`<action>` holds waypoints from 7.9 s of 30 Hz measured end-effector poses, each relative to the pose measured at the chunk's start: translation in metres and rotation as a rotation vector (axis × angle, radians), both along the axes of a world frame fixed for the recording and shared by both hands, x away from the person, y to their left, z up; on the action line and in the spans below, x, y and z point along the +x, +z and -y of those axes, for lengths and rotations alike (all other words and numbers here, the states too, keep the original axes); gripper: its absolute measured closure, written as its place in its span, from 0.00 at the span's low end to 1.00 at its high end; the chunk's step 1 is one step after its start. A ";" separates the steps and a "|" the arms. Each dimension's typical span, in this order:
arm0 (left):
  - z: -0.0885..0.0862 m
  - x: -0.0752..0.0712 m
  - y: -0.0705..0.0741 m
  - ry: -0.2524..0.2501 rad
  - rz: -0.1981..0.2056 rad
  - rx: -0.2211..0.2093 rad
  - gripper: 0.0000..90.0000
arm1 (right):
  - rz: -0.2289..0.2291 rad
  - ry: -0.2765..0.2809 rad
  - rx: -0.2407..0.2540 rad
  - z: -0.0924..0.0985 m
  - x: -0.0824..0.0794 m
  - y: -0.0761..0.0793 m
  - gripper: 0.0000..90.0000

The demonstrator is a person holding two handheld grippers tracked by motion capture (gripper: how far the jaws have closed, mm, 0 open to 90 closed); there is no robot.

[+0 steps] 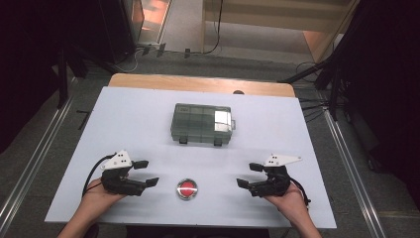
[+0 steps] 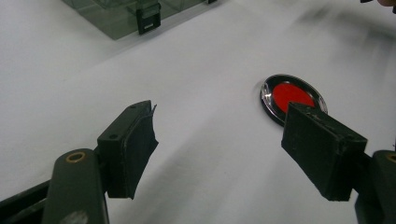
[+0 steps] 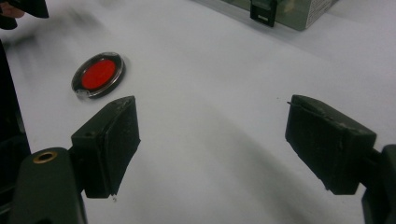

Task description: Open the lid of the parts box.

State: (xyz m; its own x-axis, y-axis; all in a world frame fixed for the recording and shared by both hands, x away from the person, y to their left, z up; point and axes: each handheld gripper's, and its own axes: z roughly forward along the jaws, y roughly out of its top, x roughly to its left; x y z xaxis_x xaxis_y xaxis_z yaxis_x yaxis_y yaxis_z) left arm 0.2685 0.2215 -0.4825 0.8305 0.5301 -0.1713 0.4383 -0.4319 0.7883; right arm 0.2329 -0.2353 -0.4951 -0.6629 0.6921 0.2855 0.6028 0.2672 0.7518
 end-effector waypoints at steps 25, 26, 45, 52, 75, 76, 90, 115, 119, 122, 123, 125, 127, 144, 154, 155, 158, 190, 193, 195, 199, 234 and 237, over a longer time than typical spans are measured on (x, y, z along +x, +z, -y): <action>0.000 0.002 -0.001 0.007 -0.018 0.003 0.28 | -0.015 -0.098 -0.008 -0.001 0.018 0.007 0.21; 0.000 0.002 -0.001 0.007 -0.018 0.003 0.28 | -0.014 -0.100 -0.014 0.000 0.019 0.007 0.21; 0.001 0.003 -0.002 0.002 -0.026 0.003 0.28 | -0.008 -0.113 -0.038 -0.004 0.041 0.014 0.21; 0.000 0.004 -0.001 0.004 -0.023 -0.018 0.28 | -0.007 -0.118 -0.048 -0.006 0.050 0.016 0.22; -0.002 0.006 -0.003 0.020 -0.040 -0.019 0.24 | -0.013 -0.121 -0.070 -0.014 0.083 0.018 0.47; -0.002 0.006 -0.003 0.022 -0.041 -0.020 0.24 | -0.014 -0.120 -0.074 -0.014 0.084 0.018 0.49; -0.002 0.007 -0.003 0.026 -0.041 -0.019 0.24 | -0.081 -0.099 -0.071 -0.018 0.102 0.011 0.92; -0.003 0.009 -0.004 0.027 -0.048 -0.017 0.24 | -0.109 -0.102 -0.054 -0.029 0.122 0.013 1.00; -0.003 0.009 -0.004 0.031 -0.052 -0.016 0.24 | -0.111 -0.103 -0.053 -0.029 0.123 0.015 1.00; -0.002 0.010 -0.004 0.043 -0.061 -0.019 0.24 | -0.108 -0.104 -0.052 -0.029 0.124 0.019 1.00; -0.002 0.010 -0.004 0.045 -0.062 -0.021 0.24 | -0.108 -0.104 -0.052 -0.029 0.124 0.019 1.00; -0.002 0.010 -0.004 0.045 -0.061 -0.023 0.24 | -0.106 -0.104 -0.050 -0.029 0.125 0.020 1.00; -0.002 0.010 -0.004 0.042 -0.061 -0.018 0.24 | -0.106 -0.104 -0.047 -0.029 0.126 0.021 1.00; 0.001 0.014 -0.006 0.039 -0.062 -0.014 0.24 | -0.096 -0.116 -0.011 -0.029 0.136 0.036 1.00; 0.000 0.021 -0.007 0.044 -0.102 -0.032 0.24 | -0.066 -0.114 0.001 -0.027 0.147 0.051 1.00; 0.000 0.022 -0.007 0.046 -0.106 -0.032 0.24 | -0.064 -0.114 0.003 -0.027 0.148 0.052 1.00; 0.000 0.025 -0.006 0.058 -0.111 -0.032 0.24 | -0.069 -0.112 0.011 -0.026 0.150 0.053 1.00; 0.025 0.072 0.019 0.107 -0.100 0.002 0.24 | -0.060 -0.088 0.028 -0.025 0.160 0.059 1.00; 0.027 0.078 0.021 0.104 -0.099 -0.001 0.24 | -0.057 -0.086 0.026 -0.026 0.160 0.060 1.00; 0.029 0.082 0.021 0.107 -0.103 0.002 0.24 | -0.051 -0.083 0.025 -0.027 0.160 0.060 1.00; 0.032 0.089 0.021 0.103 -0.095 0.014 0.24 | -0.049 -0.082 0.022 -0.028 0.160 0.061 1.00; 0.051 0.158 0.027 0.117 -0.054 0.035 0.27 | -0.063 -0.072 0.023 -0.030 0.163 0.061 1.00; 0.053 0.162 0.025 0.121 -0.055 0.035 0.27 | -0.064 -0.073 0.024 -0.030 0.163 0.061 1.00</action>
State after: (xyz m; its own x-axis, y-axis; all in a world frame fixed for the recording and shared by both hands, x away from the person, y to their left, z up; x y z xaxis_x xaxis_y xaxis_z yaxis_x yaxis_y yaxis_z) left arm 0.4309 0.1685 -0.4578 0.7500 0.6323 -0.1942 0.5306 -0.3998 0.7474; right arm 0.3956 -0.2054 -0.4338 -0.5913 0.7300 0.3426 0.6666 0.2034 0.7171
